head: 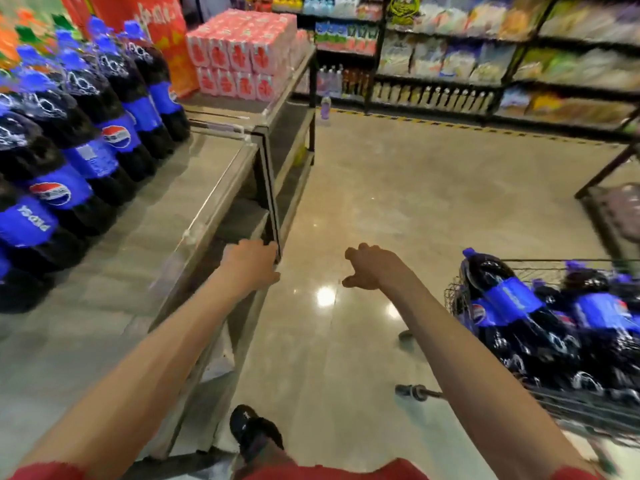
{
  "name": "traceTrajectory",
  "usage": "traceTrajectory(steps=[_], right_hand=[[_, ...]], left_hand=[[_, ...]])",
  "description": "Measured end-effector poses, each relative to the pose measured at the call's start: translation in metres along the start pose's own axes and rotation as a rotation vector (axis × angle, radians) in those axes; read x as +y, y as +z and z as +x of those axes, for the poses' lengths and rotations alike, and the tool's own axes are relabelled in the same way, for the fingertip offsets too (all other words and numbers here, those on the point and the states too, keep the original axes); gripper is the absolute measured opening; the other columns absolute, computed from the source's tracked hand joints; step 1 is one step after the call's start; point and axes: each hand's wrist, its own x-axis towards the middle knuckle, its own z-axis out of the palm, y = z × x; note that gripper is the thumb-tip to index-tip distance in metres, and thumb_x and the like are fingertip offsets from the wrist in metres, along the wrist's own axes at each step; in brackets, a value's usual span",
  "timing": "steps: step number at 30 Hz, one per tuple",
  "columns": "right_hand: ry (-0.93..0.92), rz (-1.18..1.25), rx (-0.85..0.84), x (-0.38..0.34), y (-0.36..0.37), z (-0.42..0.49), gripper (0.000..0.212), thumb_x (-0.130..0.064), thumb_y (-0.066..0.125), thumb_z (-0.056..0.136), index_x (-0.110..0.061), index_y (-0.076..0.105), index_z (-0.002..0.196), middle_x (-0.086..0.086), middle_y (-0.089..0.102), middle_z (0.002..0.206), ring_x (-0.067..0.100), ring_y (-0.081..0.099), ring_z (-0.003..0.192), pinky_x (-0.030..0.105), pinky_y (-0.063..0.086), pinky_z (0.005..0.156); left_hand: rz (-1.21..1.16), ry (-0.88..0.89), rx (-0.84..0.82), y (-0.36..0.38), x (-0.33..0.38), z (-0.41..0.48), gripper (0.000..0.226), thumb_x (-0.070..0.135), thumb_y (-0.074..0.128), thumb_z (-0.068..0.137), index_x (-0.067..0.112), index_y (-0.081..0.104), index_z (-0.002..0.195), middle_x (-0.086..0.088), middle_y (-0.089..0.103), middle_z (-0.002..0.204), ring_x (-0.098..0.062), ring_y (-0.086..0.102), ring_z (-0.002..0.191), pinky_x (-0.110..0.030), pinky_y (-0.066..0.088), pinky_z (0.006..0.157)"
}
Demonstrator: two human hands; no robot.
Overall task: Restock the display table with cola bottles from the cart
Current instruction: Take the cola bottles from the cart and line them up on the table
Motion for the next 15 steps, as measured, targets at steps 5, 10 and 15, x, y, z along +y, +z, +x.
traceTrajectory(steps=[5,10,15], right_hand=[[0.149,0.053,-0.027,0.074,0.028,-0.041,0.063,-0.044,0.063,0.097,-0.014,0.042,0.148,0.012,0.047,0.144,0.033,0.049,0.130,0.042,0.045,0.098],[0.280,0.135,-0.032,0.135,0.046,-0.072,0.065,-0.046,0.063,0.096,-0.013,0.041,0.148,0.013,0.047,0.143,0.033,0.051,0.129,0.043,0.046,0.099],[0.400,0.199,-0.054,0.186,0.062,-0.093,0.055,-0.040,0.065,0.093,-0.010,0.049,0.136,0.012,0.054,0.135,0.031,0.057,0.120,0.040,0.051,0.091]], left_hand=[[0.047,0.139,0.048,-0.011,0.081,0.013,0.060,0.047,0.053,0.100,0.019,0.035,0.150,-0.010,0.049,0.142,-0.032,0.052,0.127,-0.046,0.046,0.104],[0.147,0.200,0.026,-0.015,0.158,0.040,0.062,0.055,0.055,0.096,0.022,0.038,0.147,-0.006,0.052,0.135,-0.029,0.055,0.121,-0.042,0.048,0.095],[0.154,0.358,0.031,-0.019,0.221,0.075,0.060,0.052,0.054,0.098,0.021,0.039,0.146,-0.007,0.050,0.139,-0.031,0.051,0.126,-0.041,0.044,0.098]])
